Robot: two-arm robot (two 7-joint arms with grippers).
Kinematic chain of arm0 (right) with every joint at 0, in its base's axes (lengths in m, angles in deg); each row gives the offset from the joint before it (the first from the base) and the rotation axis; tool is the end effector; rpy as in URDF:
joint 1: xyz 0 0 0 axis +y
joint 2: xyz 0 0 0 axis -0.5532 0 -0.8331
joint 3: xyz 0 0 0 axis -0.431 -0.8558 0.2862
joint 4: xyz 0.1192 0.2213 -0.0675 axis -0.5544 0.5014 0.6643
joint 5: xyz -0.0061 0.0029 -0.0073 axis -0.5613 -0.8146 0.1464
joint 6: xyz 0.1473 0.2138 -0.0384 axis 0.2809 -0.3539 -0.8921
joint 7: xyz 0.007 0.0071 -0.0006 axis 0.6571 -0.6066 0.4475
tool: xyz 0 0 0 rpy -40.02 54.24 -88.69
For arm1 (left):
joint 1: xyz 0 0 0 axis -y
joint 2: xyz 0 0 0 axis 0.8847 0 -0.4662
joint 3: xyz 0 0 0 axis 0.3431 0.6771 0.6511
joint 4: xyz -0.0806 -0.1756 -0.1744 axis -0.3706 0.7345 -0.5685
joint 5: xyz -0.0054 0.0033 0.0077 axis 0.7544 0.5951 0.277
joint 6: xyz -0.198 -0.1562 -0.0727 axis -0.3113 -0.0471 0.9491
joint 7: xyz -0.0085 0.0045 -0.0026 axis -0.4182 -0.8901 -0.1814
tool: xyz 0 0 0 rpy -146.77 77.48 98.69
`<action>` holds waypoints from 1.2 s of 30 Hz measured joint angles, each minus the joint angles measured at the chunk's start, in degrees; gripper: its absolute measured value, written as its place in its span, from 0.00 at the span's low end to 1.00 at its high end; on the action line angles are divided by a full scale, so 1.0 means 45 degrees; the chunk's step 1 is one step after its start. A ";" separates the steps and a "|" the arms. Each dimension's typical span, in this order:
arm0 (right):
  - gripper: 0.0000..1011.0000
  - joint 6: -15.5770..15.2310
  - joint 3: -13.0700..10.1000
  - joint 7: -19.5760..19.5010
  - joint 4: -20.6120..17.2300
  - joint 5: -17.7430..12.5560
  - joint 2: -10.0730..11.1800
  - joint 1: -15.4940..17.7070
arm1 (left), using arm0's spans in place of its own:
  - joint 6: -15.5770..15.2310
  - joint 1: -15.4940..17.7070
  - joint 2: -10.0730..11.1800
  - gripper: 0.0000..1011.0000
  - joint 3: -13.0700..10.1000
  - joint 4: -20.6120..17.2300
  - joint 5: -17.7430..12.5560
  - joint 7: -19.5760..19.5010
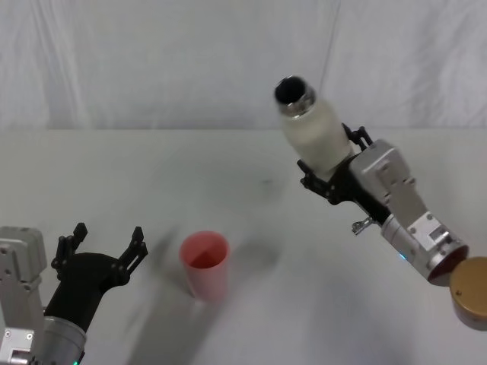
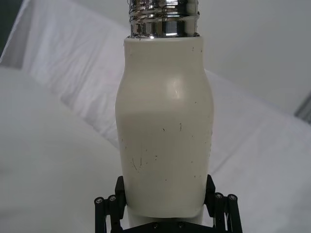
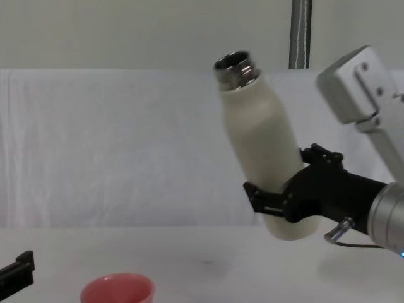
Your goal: Grasp the thermos with one hand and pour water into the cup lid.
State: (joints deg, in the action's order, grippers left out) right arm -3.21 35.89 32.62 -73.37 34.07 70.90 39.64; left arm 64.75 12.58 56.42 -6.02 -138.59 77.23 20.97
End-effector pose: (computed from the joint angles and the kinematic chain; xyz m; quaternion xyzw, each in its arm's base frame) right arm 0.3387 0.0398 -0.2211 -0.0755 -0.2653 -0.4651 0.8412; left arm 0.2145 0.0354 -0.2570 -0.0173 0.0065 0.6616 0.7497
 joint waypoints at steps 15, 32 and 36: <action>0.94 -0.0818 -0.1847 -0.0154 -0.0916 -0.2884 -0.0752 0.1456 | 0.0001 0.0000 0.0000 0.99 0.0000 0.0000 0.0000 0.0001; 0.94 -0.1246 -0.2521 -0.0565 -0.1075 -0.3906 -0.1159 0.2399 | 0.0000 0.0000 0.0000 0.99 0.0000 0.0000 -0.0001 0.0000; 0.94 -0.1272 -0.2594 -0.0627 -0.0764 -0.4075 -0.1311 0.2388 | 0.0000 0.0000 0.0000 0.99 0.0000 0.0000 -0.0001 0.0000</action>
State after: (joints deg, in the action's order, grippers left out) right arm -8.94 24.22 29.80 -76.81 15.73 65.01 50.39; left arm 64.75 12.58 56.42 -6.02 -138.59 77.23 20.97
